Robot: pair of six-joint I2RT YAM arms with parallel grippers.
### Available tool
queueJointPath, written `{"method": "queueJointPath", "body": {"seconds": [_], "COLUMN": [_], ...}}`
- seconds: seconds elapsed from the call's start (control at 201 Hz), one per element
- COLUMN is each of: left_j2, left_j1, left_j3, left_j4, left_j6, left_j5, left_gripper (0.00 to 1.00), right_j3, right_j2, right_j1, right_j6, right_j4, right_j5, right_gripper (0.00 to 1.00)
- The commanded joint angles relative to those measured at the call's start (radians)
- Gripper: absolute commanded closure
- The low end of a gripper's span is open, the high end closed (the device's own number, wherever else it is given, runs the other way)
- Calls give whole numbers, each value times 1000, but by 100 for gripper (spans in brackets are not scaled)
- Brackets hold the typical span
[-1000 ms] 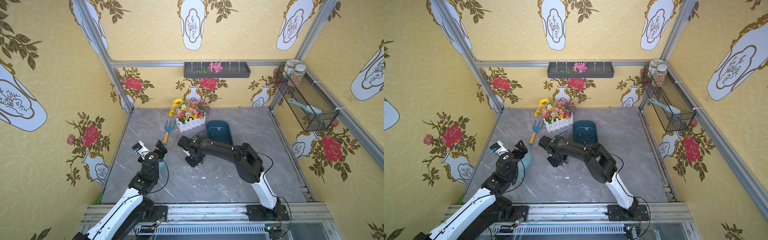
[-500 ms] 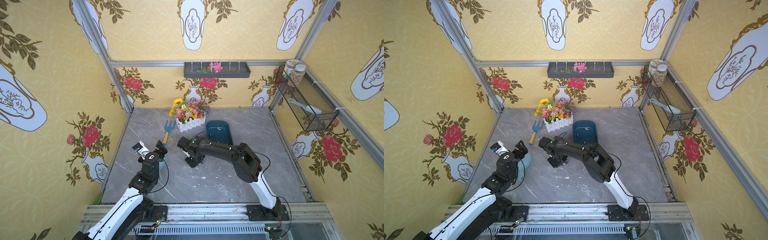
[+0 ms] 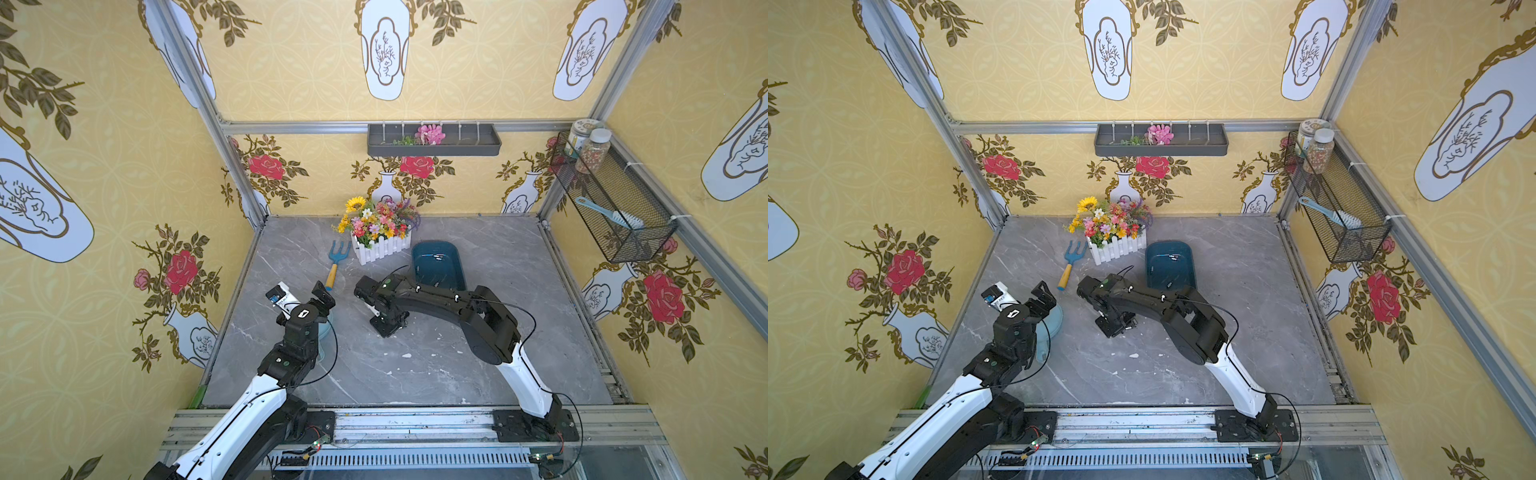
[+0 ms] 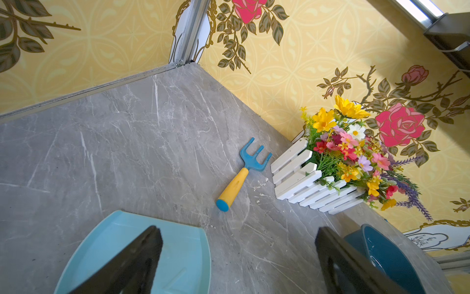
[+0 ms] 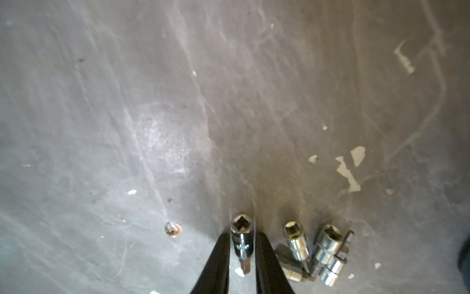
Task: Put the bit on the desktop into the storage box
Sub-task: Pick up the screwdriver bit from the center of the board, then place the screwdriver bit in the storage box.
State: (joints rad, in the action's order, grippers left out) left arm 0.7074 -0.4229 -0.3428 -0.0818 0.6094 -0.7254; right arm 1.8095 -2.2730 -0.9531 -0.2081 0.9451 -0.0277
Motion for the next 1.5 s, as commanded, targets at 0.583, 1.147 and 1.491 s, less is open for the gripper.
{"method": "queueJointPath", "body": {"seconds": [0.583, 1.147, 1.491], "left_j2": [18, 119, 194], "left_j1": [3, 3, 1], "left_j3": [-18, -61, -90], "left_j4": [-25, -46, -59], "left_j6": [-45, -115, -143], "left_j5": [72, 193, 249], "left_gripper": [0, 0, 0], "right_j3": [-72, -139, -231], "right_j2": [121, 340, 436], "right_j1": [5, 141, 295], "right_j6": [-46, -16, 1], "right_j4": [-98, -97, -98], "right_j5": [-36, -59, -80], "right_gripper": [92, 93, 94]}}
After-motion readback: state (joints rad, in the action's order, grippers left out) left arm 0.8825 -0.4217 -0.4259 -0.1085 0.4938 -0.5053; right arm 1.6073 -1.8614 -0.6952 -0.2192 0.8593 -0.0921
